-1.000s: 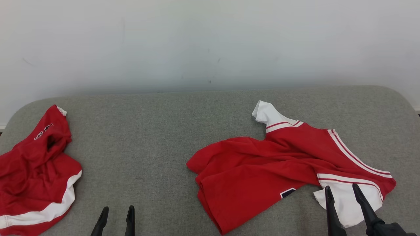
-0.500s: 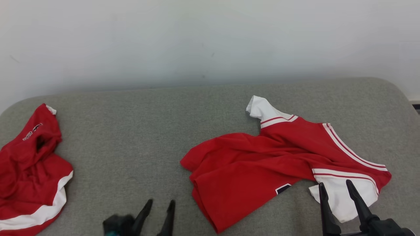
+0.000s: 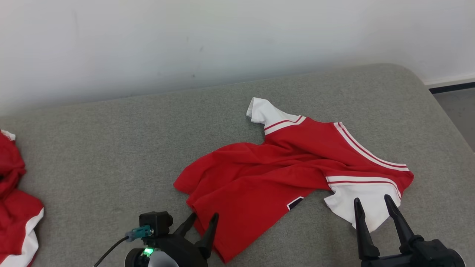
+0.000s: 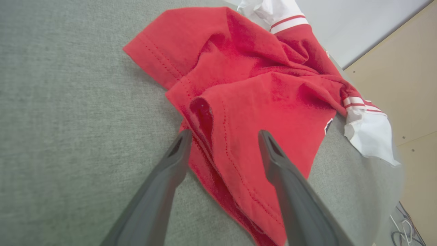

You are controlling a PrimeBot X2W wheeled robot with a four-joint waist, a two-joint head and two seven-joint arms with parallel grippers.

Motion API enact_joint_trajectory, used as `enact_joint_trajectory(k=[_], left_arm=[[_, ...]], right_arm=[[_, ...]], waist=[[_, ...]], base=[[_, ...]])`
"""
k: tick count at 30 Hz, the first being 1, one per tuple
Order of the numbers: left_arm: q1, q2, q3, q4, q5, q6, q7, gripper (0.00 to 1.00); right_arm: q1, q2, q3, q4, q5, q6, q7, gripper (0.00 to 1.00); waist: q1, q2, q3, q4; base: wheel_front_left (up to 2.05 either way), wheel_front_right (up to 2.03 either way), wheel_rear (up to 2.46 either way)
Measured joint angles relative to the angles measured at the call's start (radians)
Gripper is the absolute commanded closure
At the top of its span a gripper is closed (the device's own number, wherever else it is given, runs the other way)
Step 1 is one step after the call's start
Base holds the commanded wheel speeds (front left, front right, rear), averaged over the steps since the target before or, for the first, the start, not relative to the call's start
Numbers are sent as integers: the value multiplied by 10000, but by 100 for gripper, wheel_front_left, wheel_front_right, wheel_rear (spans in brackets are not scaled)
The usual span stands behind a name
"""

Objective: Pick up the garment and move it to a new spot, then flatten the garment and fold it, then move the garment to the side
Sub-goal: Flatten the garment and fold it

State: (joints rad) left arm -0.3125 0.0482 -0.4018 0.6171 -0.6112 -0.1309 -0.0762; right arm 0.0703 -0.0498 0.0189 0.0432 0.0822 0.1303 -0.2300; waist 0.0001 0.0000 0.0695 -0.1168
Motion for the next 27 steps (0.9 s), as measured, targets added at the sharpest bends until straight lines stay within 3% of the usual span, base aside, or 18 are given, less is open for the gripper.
enact_joint_trajectory(k=[11,12,13,14,20,27], left_arm=[[-669,0,-309,888,-506,176,-286,0],[-740,0,-332,955,-529,178,-293,19],[-821,4,-370,1020,-531,207,-328,79],[-903,4,-410,1074,-499,219,-399,100],[-1326,52,-644,1338,-117,424,-909,100],[-1957,639,-623,1112,569,842,-1555,100]], right_arm=[[-91,0,96,194,215,0,-140,0],[-93,0,96,205,217,0,-142,0],[-94,0,88,217,219,0,-163,0],[-94,0,84,219,219,0,-167,0],[-101,0,19,238,219,0,-173,0],[-100,2,-15,232,253,0,-180,0]], waist=[[0,1,127,-323],[0,1,127,-320],[0,1,127,-314],[0,1,128,-305],[0,1,115,-204],[0,0,57,-28]], base=[[0,0,0],[0,0,0],[0,0,0],[0,0,0],[0,0,0],[0,0,0]])
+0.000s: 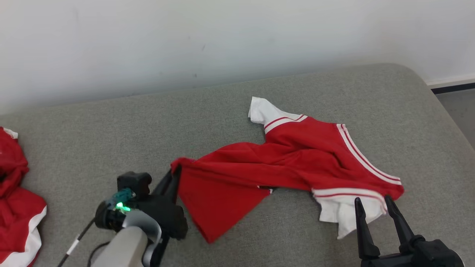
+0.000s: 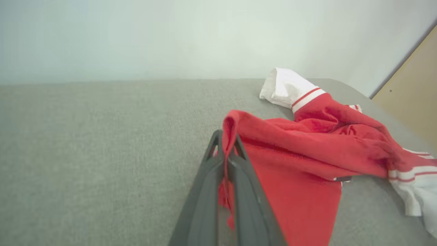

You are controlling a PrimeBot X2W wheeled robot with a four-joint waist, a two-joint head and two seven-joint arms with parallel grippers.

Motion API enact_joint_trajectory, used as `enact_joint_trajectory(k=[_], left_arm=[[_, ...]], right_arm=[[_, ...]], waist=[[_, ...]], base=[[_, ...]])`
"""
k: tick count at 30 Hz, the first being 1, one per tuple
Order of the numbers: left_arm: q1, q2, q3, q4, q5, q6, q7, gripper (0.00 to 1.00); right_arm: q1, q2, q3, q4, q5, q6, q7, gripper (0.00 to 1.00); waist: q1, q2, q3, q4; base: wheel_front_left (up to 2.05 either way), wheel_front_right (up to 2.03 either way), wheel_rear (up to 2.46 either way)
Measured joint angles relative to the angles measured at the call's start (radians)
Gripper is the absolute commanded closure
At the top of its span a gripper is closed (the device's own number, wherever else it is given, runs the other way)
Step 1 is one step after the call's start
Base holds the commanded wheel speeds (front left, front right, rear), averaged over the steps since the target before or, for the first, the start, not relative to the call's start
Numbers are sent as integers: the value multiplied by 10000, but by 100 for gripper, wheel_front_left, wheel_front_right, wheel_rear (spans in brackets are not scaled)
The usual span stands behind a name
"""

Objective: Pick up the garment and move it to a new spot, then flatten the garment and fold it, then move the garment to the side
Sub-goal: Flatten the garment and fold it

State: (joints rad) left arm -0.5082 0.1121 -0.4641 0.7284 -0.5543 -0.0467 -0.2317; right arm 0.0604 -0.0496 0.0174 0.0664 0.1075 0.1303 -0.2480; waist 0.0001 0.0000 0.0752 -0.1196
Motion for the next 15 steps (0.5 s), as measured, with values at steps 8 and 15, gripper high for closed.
enact_joint_trajectory(k=[8,15], left_arm=[[-1124,999,395,-1106,951,301,-282,100],[-739,1202,913,-2711,1492,192,-322,100]], right_arm=[[-8,0,88,27,25,0,4,0],[6,-2,94,-8,27,0,15,0]], waist=[[-1,0,-117,151],[-1,0,-150,212]], base=[[0,0,0],[0,0,0]])
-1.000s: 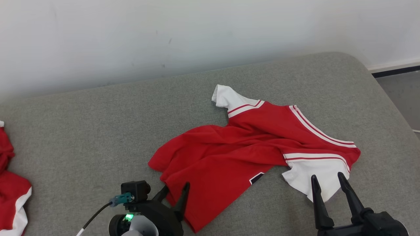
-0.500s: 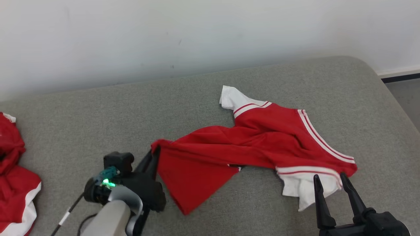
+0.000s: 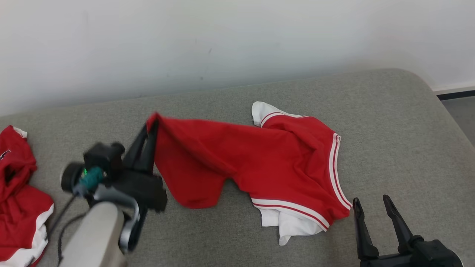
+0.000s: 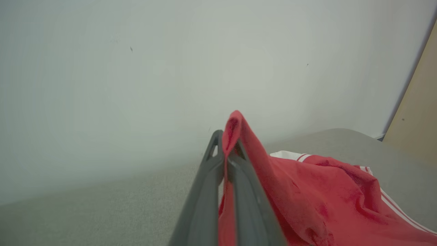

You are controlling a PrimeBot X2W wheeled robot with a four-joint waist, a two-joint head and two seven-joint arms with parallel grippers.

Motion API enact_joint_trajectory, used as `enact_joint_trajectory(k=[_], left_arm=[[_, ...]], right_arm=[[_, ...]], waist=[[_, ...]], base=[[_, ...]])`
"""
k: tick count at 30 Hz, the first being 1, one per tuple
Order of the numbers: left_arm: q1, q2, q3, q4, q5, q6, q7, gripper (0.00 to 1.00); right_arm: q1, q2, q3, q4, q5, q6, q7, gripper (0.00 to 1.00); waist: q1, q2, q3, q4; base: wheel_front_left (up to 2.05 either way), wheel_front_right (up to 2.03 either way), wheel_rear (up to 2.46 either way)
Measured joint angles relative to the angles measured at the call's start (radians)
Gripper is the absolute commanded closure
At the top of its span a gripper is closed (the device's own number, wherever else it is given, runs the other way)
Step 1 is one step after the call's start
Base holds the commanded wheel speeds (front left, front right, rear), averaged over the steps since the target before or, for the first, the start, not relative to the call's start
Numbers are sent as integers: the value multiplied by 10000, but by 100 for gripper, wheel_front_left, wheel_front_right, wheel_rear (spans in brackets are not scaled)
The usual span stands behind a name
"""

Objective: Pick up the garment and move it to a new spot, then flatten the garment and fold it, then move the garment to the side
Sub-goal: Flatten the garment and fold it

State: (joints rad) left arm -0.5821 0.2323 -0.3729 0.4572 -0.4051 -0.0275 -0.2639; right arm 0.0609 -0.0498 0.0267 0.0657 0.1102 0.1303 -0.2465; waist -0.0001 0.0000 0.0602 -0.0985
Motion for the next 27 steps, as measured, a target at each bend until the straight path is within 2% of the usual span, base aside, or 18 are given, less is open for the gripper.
enact_joint_trajectory(k=[5,13,17,18,19,20,27], left_arm=[[1526,-84,-44,-414,102,13,0,100],[4020,-339,702,-2416,748,226,0,100],[4985,-453,1068,-2410,965,355,0,100],[5096,-462,1103,-2259,986,349,0,96],[5158,-497,1135,-2107,995,316,0,55],[5203,-556,1168,-2002,1005,270,0,0],[5339,-997,1891,-1659,1076,288,0,0]], right_arm=[[16,0,-44,-58,38,0,15,0],[46,-2,-130,-257,19,0,174,0],[53,2,-98,-297,2,0,213,0],[52,2,-90,-307,13,0,222,0],[51,0,-67,-305,31,0,226,0],[51,0,-52,-305,31,0,234,0],[41,2,-44,-293,44,0,234,0]], waist=[[0,0,10,139],[0,0,87,525],[0,0,105,747],[0,0,108,800],[0,0,112,851],[0,0,115,899],[0,0,124,1106]], base=[[0,0,0],[0,0,0],[0,0,0],[0,0,0],[0,0,0],[0,0,0],[0,0,0]])
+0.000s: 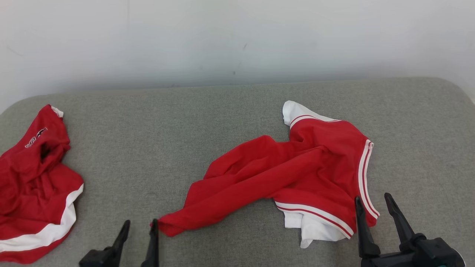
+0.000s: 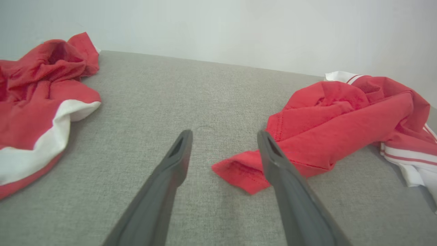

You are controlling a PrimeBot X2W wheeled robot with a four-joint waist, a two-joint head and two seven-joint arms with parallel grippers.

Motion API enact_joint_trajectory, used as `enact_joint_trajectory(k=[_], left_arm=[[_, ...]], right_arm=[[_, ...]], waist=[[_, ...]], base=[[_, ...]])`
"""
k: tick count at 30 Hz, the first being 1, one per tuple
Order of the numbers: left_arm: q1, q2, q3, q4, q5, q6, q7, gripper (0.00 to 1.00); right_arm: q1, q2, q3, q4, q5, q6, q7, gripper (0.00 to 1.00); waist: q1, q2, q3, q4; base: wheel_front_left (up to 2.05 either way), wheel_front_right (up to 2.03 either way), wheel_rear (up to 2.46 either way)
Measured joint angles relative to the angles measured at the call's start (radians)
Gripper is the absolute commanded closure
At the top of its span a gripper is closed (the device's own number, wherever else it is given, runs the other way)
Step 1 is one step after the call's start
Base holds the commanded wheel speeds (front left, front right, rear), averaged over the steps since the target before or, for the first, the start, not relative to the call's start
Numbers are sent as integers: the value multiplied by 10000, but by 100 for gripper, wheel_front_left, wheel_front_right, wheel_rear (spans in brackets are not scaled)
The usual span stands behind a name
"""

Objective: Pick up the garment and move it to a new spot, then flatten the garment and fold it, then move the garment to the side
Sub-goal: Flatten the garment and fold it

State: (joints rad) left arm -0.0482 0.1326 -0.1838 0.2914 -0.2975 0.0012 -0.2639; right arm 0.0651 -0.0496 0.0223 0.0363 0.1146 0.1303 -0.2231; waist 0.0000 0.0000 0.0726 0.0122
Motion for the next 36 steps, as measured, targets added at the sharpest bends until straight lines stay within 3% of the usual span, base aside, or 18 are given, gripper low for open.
enact_joint_trajectory(k=[5,12,17,36], left_arm=[[435,-236,805,-685,146,-31,0,0],[701,-591,1655,-2692,616,-832,0,0],[969,-734,1689,-3570,913,-1168,0,0],[1442,-819,1501,-3302,920,-1321,0,0]], right_arm=[[3,0,-33,13,58,0,-4,0],[15,-2,-209,182,198,0,165,0],[70,0,-485,865,566,0,1208,0],[-1758,-8,-1952,2838,499,0,4247,0]], waist=[[0,0,4,81],[0,0,-36,187],[-1,0,-155,179],[0,0,73,299]], base=[[0,0,0],[0,0,0],[0,0,0],[0,0,0]])
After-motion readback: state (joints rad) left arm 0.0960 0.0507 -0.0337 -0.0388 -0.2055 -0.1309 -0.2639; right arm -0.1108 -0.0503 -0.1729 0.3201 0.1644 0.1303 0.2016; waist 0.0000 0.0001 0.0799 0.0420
